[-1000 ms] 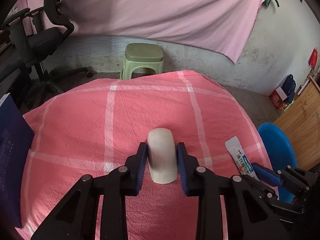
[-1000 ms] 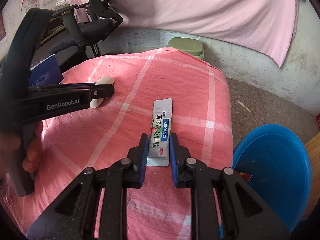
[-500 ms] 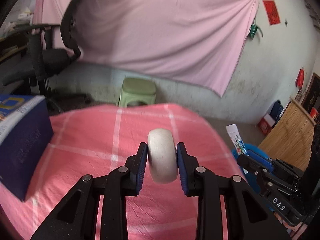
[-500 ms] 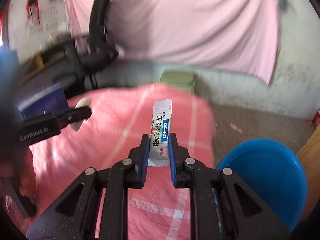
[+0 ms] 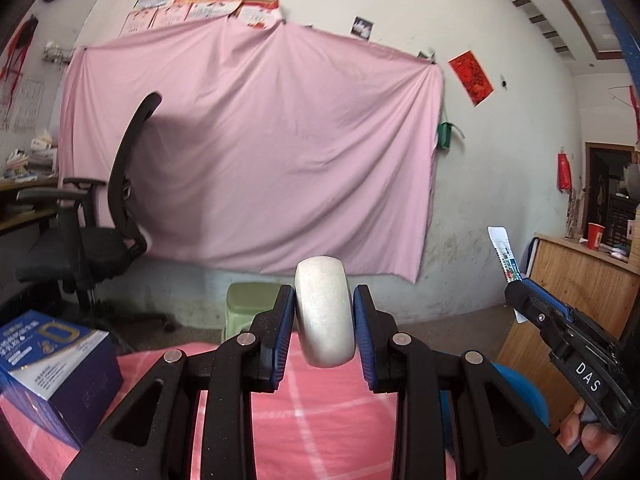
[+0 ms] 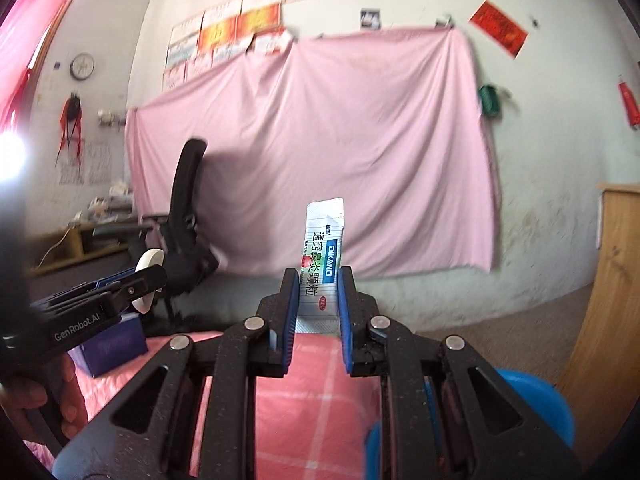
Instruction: Collect trash
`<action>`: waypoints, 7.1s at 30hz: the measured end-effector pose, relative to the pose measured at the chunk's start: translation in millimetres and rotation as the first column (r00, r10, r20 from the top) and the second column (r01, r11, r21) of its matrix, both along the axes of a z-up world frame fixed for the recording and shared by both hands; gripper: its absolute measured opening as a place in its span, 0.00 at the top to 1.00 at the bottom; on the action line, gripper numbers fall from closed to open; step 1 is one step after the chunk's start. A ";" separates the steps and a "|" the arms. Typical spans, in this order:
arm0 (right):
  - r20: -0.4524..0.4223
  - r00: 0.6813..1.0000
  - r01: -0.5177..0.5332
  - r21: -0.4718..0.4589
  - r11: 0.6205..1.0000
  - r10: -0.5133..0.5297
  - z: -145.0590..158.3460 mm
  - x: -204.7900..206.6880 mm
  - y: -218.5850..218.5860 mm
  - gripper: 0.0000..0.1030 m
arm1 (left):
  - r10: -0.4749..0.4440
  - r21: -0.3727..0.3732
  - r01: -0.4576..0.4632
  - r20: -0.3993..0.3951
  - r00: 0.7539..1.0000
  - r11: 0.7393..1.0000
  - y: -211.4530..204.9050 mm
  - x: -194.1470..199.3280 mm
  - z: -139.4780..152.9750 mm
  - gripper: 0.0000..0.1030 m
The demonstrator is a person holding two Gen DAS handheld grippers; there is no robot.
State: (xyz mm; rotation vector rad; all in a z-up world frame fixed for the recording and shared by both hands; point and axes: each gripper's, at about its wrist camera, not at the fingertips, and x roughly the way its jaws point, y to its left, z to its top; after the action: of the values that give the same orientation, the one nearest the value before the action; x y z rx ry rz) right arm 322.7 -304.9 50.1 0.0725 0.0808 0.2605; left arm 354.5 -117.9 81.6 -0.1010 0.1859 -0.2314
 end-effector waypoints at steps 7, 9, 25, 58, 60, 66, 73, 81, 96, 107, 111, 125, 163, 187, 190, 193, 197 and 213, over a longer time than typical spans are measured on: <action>0.067 0.995 0.072 0.023 0.997 -0.073 7.3 -18.2 -31.2 0.61 | -0.069 0.026 0.067 0.061 0.996 0.997 -40.8 -13.6 19.4 0.75; 0.075 0.993 0.089 0.027 0.996 -0.091 8.0 -24.2 -41.2 0.61 | -0.091 0.033 0.089 0.070 0.993 0.996 -54.4 -17.4 22.3 0.75; -0.021 0.975 0.224 0.041 0.974 -0.223 -7.7 -49.4 -115.3 0.61 | -0.268 0.069 0.269 -0.022 0.963 0.961 -162.5 -10.6 3.0 0.75; -0.317 0.926 0.235 0.052 0.971 -0.207 -49.3 -8.5 -135.2 0.57 | -0.301 0.072 0.338 -0.311 0.902 0.938 -208.1 36.0 -55.3 0.72; -0.318 0.925 0.234 0.051 0.971 -0.207 -49.2 -8.0 -135.3 0.56 | -0.297 0.073 0.335 -0.313 0.902 0.939 -206.7 36.0 -54.9 0.72; -0.313 0.928 0.231 0.052 0.972 -0.204 -48.2 -8.7 -135.0 0.55 | -0.284 0.074 0.321 -0.313 0.906 0.944 -196.9 33.2 -48.3 0.72; -0.301 0.931 0.231 0.050 0.972 -0.206 -44.1 -14.0 -126.9 0.50 | -0.253 0.080 0.287 -0.293 0.922 0.955 -176.3 22.6 -36.6 0.67; -0.289 0.933 0.240 0.048 0.970 -0.216 -39.6 -23.2 -116.9 0.26 | -0.207 0.058 0.232 -0.282 0.937 0.971 -143.1 8.8 -30.6 0.43; -0.269 0.933 0.261 0.042 0.964 -0.241 -37.6 -71.8 -91.6 0.00 | -0.110 -0.033 0.106 -0.241 0.964 0.994 -71.5 -45.6 -27.9 0.06; -0.184 0.944 0.281 0.010 0.960 -0.274 -26.0 -135.5 -60.7 0.00 | -0.105 -0.049 0.097 -0.191 0.976 0.994 -23.6 -117.3 -29.0 0.02; -0.164 0.950 0.270 0.008 0.963 -0.265 -23.4 -157.7 -44.6 0.00 | -0.099 -0.047 0.093 -0.174 0.980 0.995 -10.3 -138.9 -27.7 0.02; -0.160 0.947 0.279 -0.016 0.960 -0.278 -24.7 -214.0 7.7 0.00 | -0.041 -0.046 0.035 -0.141 0.989 0.998 45.5 -204.8 -30.2 0.02; -0.075 0.964 0.253 -0.042 0.967 -0.255 -59.4 -307.2 77.8 0.00 | 0.111 -0.006 -0.113 -0.093 0.989 0.994 98.5 -306.4 -71.9 0.02; -0.157 0.953 0.249 -0.075 0.966 -0.258 -77.6 -279.5 75.4 0.00 | 0.145 0.023 -0.144 -0.081 0.986 0.989 100.5 -293.8 -84.7 0.02; -0.160 0.953 0.246 -0.081 0.966 -0.256 -77.8 -278.8 76.4 0.00 | 0.144 0.020 -0.143 -0.087 0.986 0.990 100.7 -293.8 -85.5 0.02; -0.162 0.953 0.247 -0.079 0.966 -0.257 -77.7 -279.5 75.9 0.00 | 0.144 0.023 -0.142 -0.086 0.986 0.990 99.8 -294.0 -85.7 0.02; -0.166 0.952 0.249 -0.077 0.966 -0.258 -77.9 -278.3 75.0 0.00 | 0.144 0.031 -0.142 -0.084 0.986 0.989 98.8 -293.9 -86.4 0.02; -0.167 0.951 0.249 -0.077 0.965 -0.259 -78.1 -277.7 74.5 0.00 | 0.157 0.049 -0.153 -0.074 0.985 0.987 96.4 -293.2 -88.5 0.02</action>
State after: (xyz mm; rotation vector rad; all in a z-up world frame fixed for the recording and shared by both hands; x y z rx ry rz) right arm 45.0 -230.3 -28.0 0.0506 0.2523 -0.0071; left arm 61.3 -21.5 -6.9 -0.0807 0.2588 -0.0683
